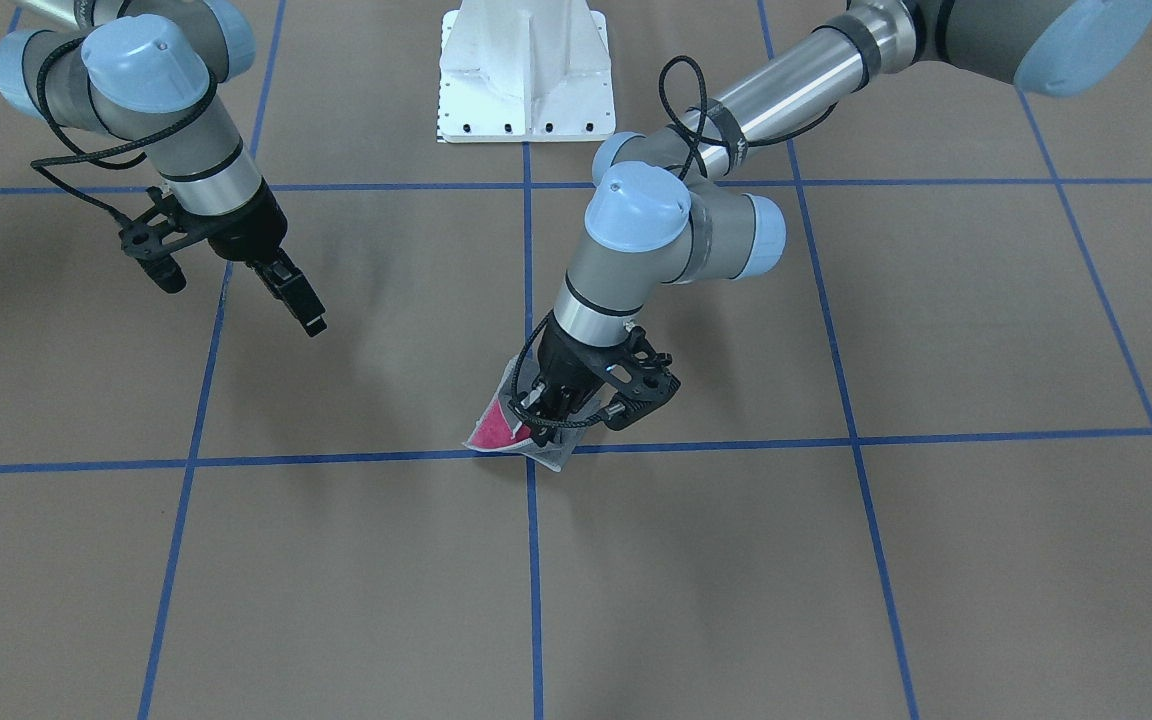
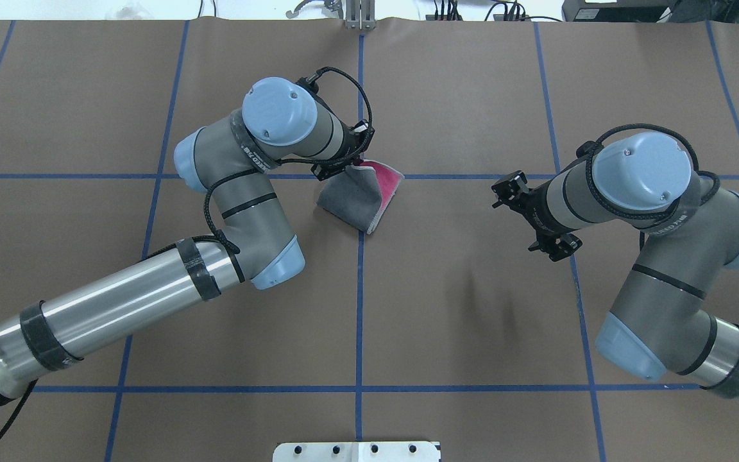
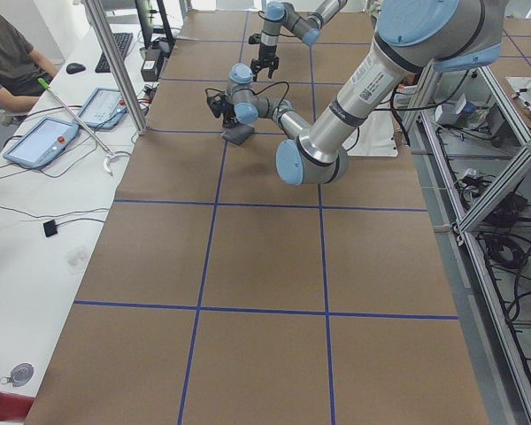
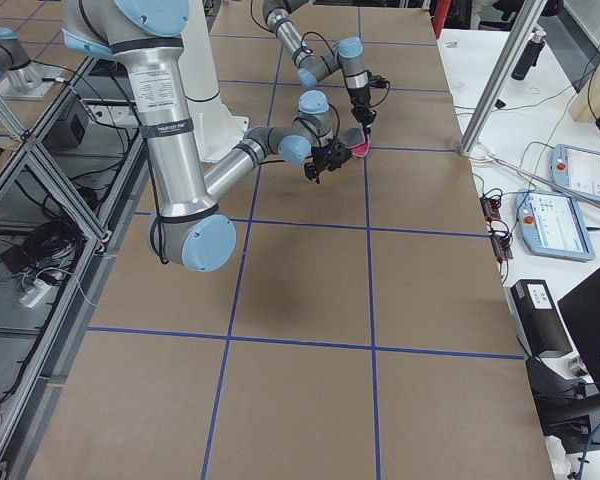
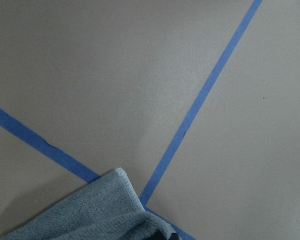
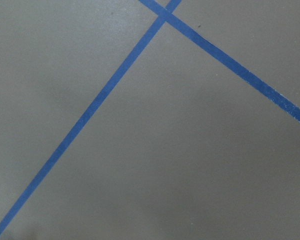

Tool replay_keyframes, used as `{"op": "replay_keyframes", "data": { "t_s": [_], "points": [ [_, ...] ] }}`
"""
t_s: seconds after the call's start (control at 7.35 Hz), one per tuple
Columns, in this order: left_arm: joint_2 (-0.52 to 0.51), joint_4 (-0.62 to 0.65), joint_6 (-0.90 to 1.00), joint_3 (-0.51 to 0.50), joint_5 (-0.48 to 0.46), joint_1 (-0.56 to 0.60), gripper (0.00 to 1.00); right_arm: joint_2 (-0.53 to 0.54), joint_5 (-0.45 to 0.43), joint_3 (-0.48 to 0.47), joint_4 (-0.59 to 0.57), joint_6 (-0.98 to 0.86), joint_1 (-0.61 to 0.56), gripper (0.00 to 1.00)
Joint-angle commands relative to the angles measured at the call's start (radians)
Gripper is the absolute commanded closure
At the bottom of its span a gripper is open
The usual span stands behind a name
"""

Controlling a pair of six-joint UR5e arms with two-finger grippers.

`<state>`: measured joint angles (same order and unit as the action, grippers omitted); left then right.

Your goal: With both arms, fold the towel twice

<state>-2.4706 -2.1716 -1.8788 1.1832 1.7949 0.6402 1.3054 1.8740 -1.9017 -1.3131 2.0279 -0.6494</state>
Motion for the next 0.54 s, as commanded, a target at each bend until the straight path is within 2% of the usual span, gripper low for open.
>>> {"op": "replay_keyframes", "data": {
  "t_s": [0.0,0.41],
  "points": [
    [-0.019,-0.002,0.0,-0.007,0.001,0.025,0.0,0.0,-0.003,0.001,0.0,0.0,0.001,0.0],
    [-0.034,-0.002,-0.003,0.009,0.006,0.047,0.0,-0.011,-0.004,0.007,0.0,0.002,0.004,0.0]
  ]
}}
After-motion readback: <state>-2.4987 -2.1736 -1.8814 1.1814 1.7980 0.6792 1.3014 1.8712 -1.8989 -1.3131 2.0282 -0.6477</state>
